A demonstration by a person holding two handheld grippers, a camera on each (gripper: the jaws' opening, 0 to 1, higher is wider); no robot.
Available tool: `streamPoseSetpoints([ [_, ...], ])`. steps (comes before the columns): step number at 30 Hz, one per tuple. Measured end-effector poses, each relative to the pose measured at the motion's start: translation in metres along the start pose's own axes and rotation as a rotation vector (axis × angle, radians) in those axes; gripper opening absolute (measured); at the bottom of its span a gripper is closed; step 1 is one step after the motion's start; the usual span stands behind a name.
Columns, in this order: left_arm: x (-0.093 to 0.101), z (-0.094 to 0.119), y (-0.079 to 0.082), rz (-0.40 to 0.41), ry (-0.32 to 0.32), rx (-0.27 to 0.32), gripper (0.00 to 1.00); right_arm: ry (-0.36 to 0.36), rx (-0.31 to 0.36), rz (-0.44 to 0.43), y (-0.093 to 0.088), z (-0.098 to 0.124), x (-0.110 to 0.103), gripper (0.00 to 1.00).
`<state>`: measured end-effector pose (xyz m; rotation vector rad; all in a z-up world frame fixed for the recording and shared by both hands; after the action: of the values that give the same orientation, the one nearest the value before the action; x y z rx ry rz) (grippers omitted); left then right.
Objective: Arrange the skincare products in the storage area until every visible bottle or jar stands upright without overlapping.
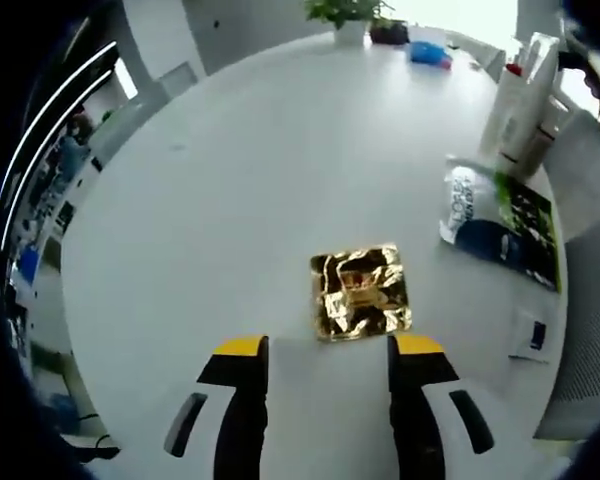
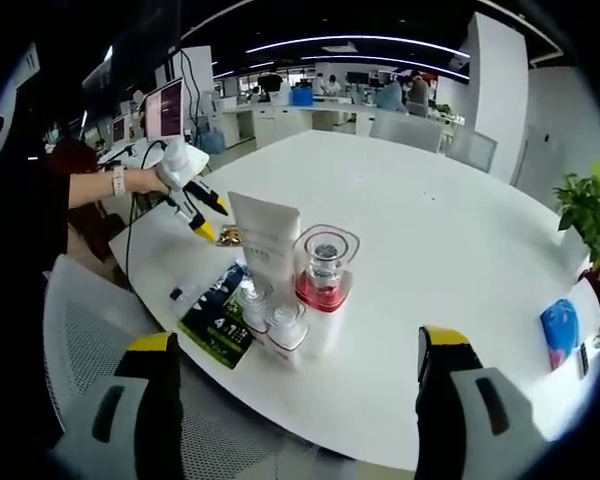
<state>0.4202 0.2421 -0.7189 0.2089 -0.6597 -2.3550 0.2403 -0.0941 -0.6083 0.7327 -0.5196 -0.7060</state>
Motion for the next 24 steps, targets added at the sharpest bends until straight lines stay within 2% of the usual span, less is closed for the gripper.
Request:
streamPoseSetpoints([
  [13,0.008,-0.015,0.024,-0.045,-0.032,0.001,0.46,-0.006,-0.008,-0.014,-0.005,0.002,0.000,1.00],
  [24,0.006,-0.022,0.033,-0.028,-0.069,-0.011,0.47,-0.002,-0.012,-0.017,-0.007,0.001,-0.001,1.00],
])
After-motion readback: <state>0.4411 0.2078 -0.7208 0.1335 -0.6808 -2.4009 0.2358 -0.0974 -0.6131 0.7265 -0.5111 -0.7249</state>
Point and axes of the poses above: the point that each gripper's makers call its tool centre point, and the gripper's own axes: z roughly backward along the fingers, x roughly to its right, y roughly out of its top, the point moved 7 cm from there along z, roughly backward along the fingers, and after that the axes turned 14 degrees about z, right-handed, at the moved point
